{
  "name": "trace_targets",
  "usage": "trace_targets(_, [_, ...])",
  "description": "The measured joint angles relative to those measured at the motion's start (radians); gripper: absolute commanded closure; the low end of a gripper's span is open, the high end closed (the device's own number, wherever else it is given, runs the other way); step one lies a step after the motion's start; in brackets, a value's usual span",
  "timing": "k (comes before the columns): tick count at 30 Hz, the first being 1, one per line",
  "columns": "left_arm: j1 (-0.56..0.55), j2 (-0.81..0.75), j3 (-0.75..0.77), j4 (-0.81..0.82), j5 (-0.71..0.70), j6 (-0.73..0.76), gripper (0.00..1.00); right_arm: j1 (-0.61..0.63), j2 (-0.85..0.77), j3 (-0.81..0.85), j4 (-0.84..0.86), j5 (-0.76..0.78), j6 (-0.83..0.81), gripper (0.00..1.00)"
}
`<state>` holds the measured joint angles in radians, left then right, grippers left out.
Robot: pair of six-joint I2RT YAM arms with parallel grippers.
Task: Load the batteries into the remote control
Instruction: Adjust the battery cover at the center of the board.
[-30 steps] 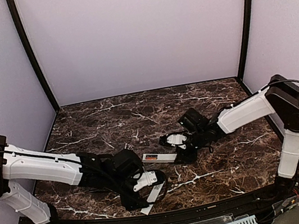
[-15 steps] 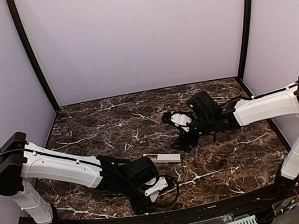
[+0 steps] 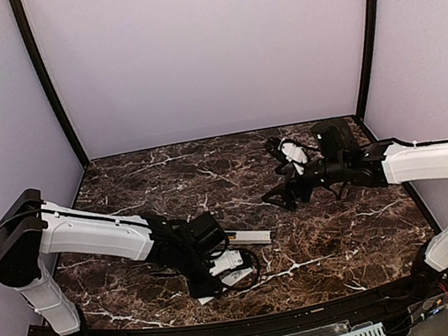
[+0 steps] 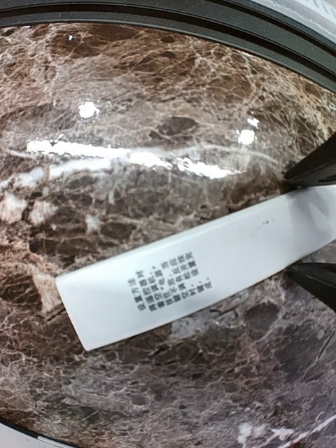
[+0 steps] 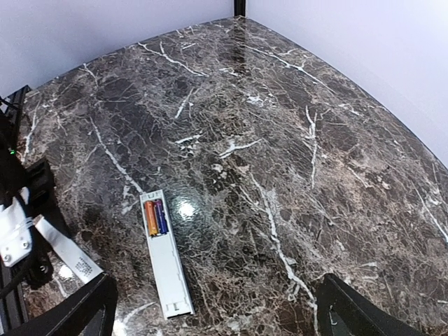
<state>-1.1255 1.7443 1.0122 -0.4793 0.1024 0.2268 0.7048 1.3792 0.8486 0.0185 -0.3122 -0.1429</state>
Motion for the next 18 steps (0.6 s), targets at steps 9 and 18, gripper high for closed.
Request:
trace_targets(9, [0.051, 0.056, 0.079, -0.072, 0.011, 0.246, 0.59, -0.008, -0.001, -0.013, -0.041, -0.21, 0.029, 0.05])
trace_targets(18, [0.056, 0.104, 0.156, -0.06, 0.018, 0.277, 0.4, -0.013, -0.026, -0.057, -0.079, -0.253, 0.071, 0.06])
